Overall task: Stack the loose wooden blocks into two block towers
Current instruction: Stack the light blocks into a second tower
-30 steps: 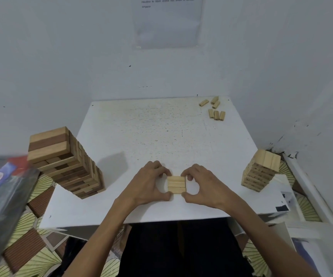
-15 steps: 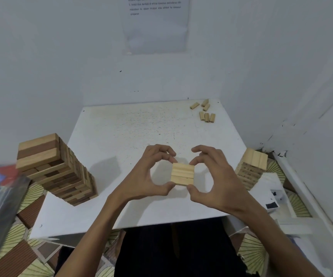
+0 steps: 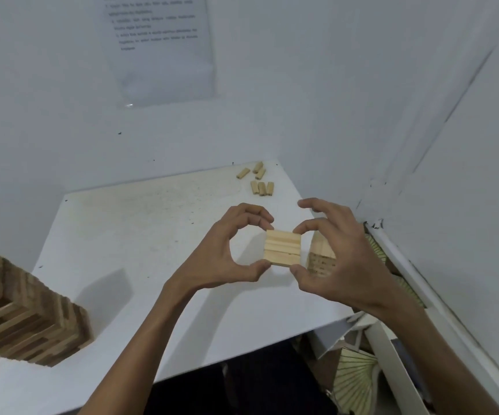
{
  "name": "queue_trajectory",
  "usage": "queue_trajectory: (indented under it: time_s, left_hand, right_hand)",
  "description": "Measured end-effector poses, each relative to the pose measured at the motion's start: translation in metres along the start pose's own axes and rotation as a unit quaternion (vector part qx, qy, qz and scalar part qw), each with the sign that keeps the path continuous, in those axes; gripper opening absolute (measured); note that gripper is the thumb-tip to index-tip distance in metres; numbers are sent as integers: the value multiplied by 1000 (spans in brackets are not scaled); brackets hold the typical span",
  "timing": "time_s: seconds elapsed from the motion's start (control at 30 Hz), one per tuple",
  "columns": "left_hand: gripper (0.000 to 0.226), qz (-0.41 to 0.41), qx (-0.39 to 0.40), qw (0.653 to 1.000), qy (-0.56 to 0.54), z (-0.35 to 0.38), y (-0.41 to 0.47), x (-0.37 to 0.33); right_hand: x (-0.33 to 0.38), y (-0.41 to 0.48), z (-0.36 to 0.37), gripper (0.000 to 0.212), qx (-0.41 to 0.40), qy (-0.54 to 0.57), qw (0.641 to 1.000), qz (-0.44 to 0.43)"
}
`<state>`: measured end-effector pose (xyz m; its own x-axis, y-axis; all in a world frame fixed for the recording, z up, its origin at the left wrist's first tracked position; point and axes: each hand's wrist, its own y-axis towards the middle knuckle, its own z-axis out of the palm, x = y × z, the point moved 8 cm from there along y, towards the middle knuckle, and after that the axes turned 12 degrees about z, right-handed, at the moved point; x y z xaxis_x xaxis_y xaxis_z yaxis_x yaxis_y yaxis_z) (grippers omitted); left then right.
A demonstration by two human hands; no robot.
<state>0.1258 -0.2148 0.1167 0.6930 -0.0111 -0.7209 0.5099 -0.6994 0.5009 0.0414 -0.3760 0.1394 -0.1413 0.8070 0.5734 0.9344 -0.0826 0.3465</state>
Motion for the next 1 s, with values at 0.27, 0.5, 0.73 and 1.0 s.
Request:
queue_trajectory:
  time_s: [0.27, 0.5, 0.73, 1.0]
  left_hand:
    - [49, 12, 45, 998, -30, 41, 44, 13]
    - [48, 13, 69, 996, -46, 65, 63, 36]
    - [50, 11, 77, 996, -45, 76, 66, 56]
    - [51, 0, 82, 996, -47, 88, 63, 66]
  right_hand:
    - [-55, 2, -17, 55, 6, -9, 998, 55]
    - [-93, 3, -16, 54, 18, 2, 996, 83]
    - [-109, 3, -9, 55, 16, 13, 996, 86]
    - [-124, -2, -3, 58, 20, 4, 995, 100]
